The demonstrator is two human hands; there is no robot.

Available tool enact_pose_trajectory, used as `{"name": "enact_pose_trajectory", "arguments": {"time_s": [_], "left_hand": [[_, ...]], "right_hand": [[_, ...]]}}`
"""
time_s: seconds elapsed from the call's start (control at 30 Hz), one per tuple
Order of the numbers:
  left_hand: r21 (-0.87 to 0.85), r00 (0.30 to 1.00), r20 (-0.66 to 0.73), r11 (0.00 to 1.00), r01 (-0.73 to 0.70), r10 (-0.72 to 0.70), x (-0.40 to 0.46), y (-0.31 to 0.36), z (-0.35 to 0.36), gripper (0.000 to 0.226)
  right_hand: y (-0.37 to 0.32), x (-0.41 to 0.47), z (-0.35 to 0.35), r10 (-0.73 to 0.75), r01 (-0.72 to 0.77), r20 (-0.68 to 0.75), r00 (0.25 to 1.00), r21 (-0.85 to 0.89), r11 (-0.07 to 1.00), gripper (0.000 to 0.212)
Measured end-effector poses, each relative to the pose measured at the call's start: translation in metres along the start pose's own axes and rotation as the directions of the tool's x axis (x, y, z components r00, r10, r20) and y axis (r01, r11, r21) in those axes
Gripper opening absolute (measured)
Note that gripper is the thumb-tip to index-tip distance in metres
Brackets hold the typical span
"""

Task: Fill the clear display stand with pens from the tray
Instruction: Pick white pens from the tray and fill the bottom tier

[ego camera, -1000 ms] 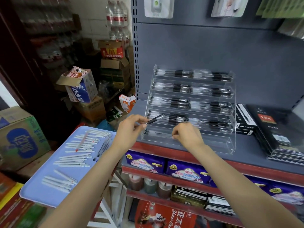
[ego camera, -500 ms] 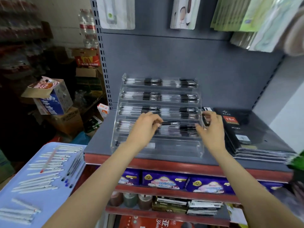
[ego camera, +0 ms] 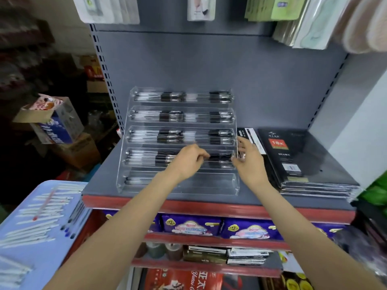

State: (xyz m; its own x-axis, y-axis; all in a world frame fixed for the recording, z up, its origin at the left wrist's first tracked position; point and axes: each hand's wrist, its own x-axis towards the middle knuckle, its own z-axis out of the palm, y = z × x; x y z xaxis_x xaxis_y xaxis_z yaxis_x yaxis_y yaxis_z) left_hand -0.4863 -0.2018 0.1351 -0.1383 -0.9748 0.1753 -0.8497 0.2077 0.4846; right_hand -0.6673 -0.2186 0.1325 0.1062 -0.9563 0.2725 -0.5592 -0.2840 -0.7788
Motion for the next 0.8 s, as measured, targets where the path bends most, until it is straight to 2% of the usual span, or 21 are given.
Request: {"name": "enact_pose_trajectory", "arguments": {"time_s": [0.07, 0.13, 0.3, 0.43, 0.53, 0.63, 0.73, 0.8], "left_hand": [[-0.049, 0.998, -0.058, 0.999, -0.005, 0.003, -0.005, -0.001, -0.003, 0.030], [-0.124, 0.987, -0.162, 0.992, -0.018, -0.002, -0.016, -0.004, -0.011, 0.027], [-0.288, 0.903, -0.404, 0.957, 0.028, -0.148, -0.074, -0.035, -0.045, 0.018], [-0.381, 0.771, -0.523, 0.909, 0.169, -0.363, -0.144, -0.093, -0.067, 0.008], [-0.407, 0.703, -0.492, 0.849, 0.336, -0.514, -0.194, -0.158, -0.078, 0.006], [-0.398, 0.670, -0.411, 0.783, 0.479, -0.619, -0.235, -0.226, -0.089, 0.006], [-0.339, 0.668, -0.314, 0.737, 0.585, -0.675, -0.266, -0.286, -0.094, 0.011], [-0.305, 0.692, -0.236, 0.728, 0.614, -0.683, -0.278, -0.318, -0.094, 0.018]], "right_hand": [[-0.009, -0.007, 0.004, -0.099, 0.093, -0.086, 0.991, -0.080, 0.992, 0.053], [-0.024, -0.013, 0.011, -0.174, 0.167, -0.084, 0.981, -0.084, 0.982, 0.045], [-0.075, -0.029, 0.056, -0.185, 0.179, 0.143, 0.972, 0.053, 0.982, 0.028], [-0.122, -0.057, 0.126, -0.217, 0.180, 0.297, 0.930, 0.148, 0.972, 0.023], [-0.160, -0.086, 0.193, -0.258, 0.184, 0.416, 0.872, 0.209, 0.961, 0.024], [-0.191, -0.114, 0.265, -0.250, 0.157, 0.516, 0.819, 0.217, 0.963, 0.026], [-0.207, -0.138, 0.336, -0.170, 0.097, 0.597, 0.784, 0.153, 0.983, 0.031], [-0.204, -0.147, 0.378, -0.090, 0.062, 0.649, 0.756, 0.066, 0.996, 0.036]]}}
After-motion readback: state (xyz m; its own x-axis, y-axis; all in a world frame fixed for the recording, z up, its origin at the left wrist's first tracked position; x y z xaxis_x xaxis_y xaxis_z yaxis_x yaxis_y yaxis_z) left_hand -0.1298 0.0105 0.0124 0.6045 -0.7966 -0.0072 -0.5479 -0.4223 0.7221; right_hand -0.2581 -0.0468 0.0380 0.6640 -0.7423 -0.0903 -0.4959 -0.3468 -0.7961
